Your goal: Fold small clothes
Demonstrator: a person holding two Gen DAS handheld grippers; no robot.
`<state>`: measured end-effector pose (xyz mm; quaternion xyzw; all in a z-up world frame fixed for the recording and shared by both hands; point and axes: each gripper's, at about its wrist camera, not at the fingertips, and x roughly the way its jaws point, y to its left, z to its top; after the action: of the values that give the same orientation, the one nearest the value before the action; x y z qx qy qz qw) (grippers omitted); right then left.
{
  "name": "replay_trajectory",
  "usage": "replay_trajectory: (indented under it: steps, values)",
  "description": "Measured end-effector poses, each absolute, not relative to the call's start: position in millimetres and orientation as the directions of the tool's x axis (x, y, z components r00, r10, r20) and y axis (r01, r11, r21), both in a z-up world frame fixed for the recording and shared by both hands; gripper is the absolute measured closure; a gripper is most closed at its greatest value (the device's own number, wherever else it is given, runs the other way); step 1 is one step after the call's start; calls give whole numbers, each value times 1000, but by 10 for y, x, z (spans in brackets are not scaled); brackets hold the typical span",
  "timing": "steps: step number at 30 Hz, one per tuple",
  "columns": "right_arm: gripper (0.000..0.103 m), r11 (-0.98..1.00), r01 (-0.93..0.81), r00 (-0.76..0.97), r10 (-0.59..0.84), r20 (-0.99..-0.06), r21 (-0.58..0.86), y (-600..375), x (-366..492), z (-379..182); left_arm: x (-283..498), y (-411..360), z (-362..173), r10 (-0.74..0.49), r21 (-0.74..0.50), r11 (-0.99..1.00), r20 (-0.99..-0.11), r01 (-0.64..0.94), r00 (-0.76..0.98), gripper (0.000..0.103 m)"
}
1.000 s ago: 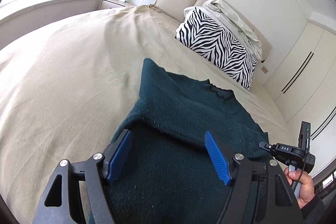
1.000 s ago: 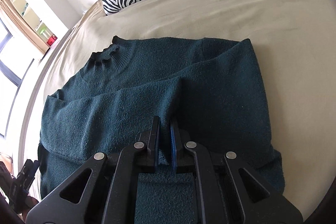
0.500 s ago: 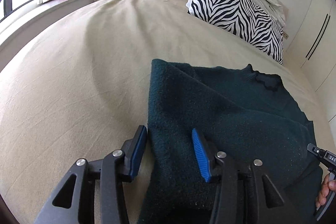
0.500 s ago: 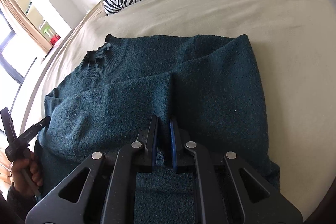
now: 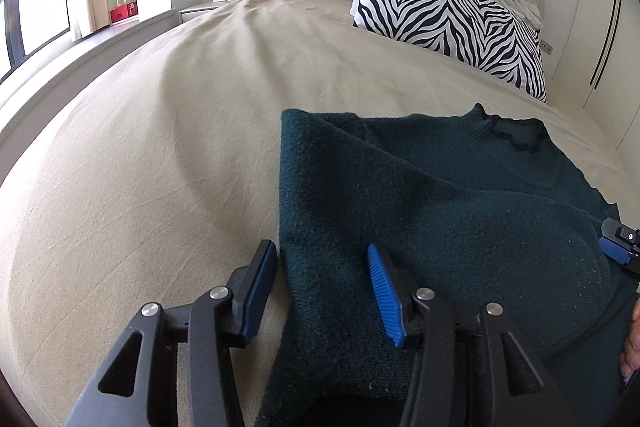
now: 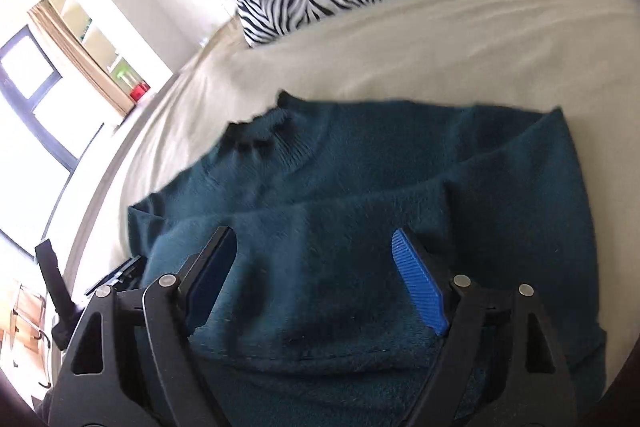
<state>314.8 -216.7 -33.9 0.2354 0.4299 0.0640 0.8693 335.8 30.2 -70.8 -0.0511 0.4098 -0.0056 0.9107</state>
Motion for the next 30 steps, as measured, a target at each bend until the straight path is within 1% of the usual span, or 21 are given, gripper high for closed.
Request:
replay_trajectory:
  steps: [2,3,5,7,10,13,14,16,18,19,20,22,24,26,28,30]
  values:
    - [24,860,66,677,334,-656,506,-2226,3061,-395,3358,306,-708,-56,-103,994,-745,-31,665,52]
    - [25,847,75,681,342,-647,526,-2283,3021,-391,3360,307,-709,-58,-105,994,-744,-30,666,52]
    - [25,829,105,694,335,-638,549,-2433,2919,-387,3363,314,-710,-63,-111,993,-743,-30,667,52]
    - [25,843,209,686,235,-689,495,-2606,2785,-370,3365,322,-710,-66,-115,993,-742,-29,667,52]
    - [25,817,261,703,204,-681,514,-2807,2540,-316,3367,321,-709,-65,-113,993,-741,-29,668,52]
    - [24,810,249,737,198,-646,532,-2853,2247,-251,3369,322,-709,-61,-109,994,-741,-30,669,51]
    - [24,819,250,718,201,-666,516,-2836,2199,-282,3370,319,-707,-58,-105,994,-741,-30,669,51]
    - [23,869,229,651,198,-733,439,-2734,2171,-415,3377,317,-699,-52,-98,995,-744,-32,667,50]
    - [24,917,198,649,140,-748,345,-2631,2060,-364,3370,332,-666,-62,-109,994,-750,-31,658,48]
    - [24,915,224,636,123,-761,335,-2629,1983,-314,3352,365,-631,-82,-129,991,-756,-25,649,44]
    - [24,899,245,637,134,-759,364,-2658,1875,-256,3304,407,-585,-99,-148,989,-763,-23,639,42]
    - [24,859,238,688,180,-703,453,-2718,1572,-97,3092,508,-473,-103,-170,984,-772,-47,627,32]
    - [24,859,218,721,177,-670,463,-2711,1235,47,2759,622,-336,-109,-187,981,-759,-54,642,26]
    - [24,871,196,733,175,-658,451,-2712,918,131,2368,759,-223,-123,-212,975,-746,-59,654,25]
    - [24,879,207,722,159,-673,430,-2753,622,145,1978,900,-166,-134,-235,970,-747,-70,652,24]
    - [24,875,233,708,146,-691,425,-2824,326,125,1613,988,-184,-132,-229,971,-765,-74,630,24]
